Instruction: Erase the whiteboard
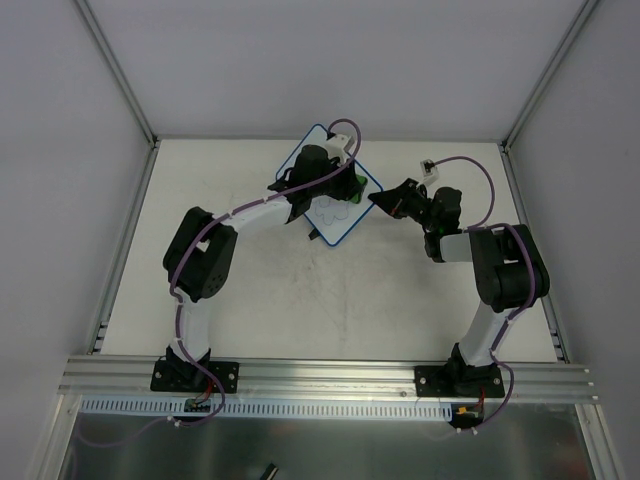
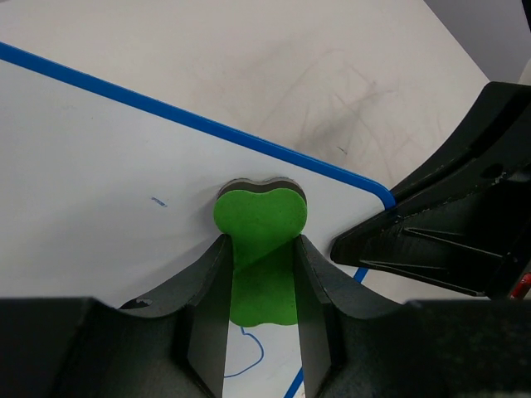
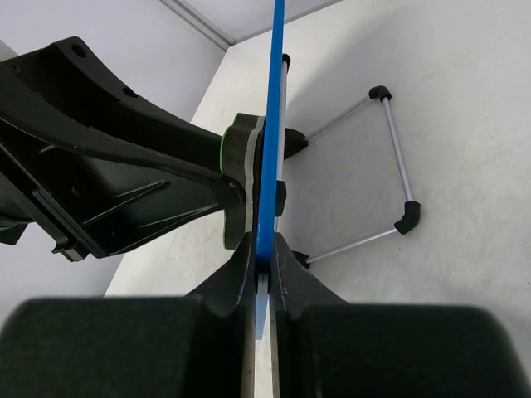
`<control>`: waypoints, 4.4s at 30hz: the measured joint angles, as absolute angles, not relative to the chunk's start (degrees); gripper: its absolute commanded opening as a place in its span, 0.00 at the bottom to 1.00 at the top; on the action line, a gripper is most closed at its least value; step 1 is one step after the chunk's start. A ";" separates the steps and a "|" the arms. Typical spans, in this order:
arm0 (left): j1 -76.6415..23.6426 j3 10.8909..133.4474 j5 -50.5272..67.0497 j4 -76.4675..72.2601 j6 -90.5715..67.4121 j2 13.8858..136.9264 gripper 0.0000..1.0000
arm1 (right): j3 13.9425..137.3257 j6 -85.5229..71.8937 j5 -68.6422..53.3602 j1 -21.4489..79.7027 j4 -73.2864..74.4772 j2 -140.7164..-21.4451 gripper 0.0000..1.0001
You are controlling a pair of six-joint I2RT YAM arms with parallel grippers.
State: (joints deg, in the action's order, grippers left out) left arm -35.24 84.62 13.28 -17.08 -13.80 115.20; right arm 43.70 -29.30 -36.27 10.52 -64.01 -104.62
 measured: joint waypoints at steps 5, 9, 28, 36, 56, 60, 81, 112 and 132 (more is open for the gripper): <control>-35.44 85.14 12.47 -16.29 -12.95 115.31 0.00 | 43.70 -29.30 -36.23 10.52 -64.01 -104.62 0.00; -35.66 87.20 10.83 -14.41 -12.75 116.46 0.00 | 43.70 -29.43 -35.31 10.48 -63.53 -104.66 0.00; -24.99 84.36 2.63 -12.97 -23.83 118.08 0.00 | 43.70 -29.56 -35.86 10.61 -64.05 -104.75 0.00; -23.24 81.89 2.57 -14.48 -28.34 117.95 0.00 | 43.70 -29.56 -35.86 10.63 -64.05 -104.75 0.00; -19.42 75.16 7.27 -14.87 -35.86 116.44 0.00 | 43.70 -29.15 -36.77 10.76 -64.90 -104.75 0.00; -19.62 73.63 7.20 -15.55 -36.16 115.74 0.00 | 43.70 -29.12 -36.84 10.76 -64.93 -104.75 0.00; -31.59 74.24 2.98 -15.57 -23.79 111.85 0.00 | 43.70 -29.34 -36.25 10.52 -64.49 -104.75 0.00; -40.75 75.29 1.06 -17.69 -14.09 110.80 0.00 | 43.70 -29.58 -35.73 10.31 -64.01 -104.88 0.00; -30.35 68.49 2.46 -16.88 -26.33 110.00 0.00 | 43.70 -29.63 -36.29 10.37 -64.53 -104.88 0.00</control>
State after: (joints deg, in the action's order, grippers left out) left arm -30.35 68.49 2.46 -16.88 -26.33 110.00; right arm 43.70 -29.63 -36.29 10.37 -64.53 -104.88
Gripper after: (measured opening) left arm 0.307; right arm 0.059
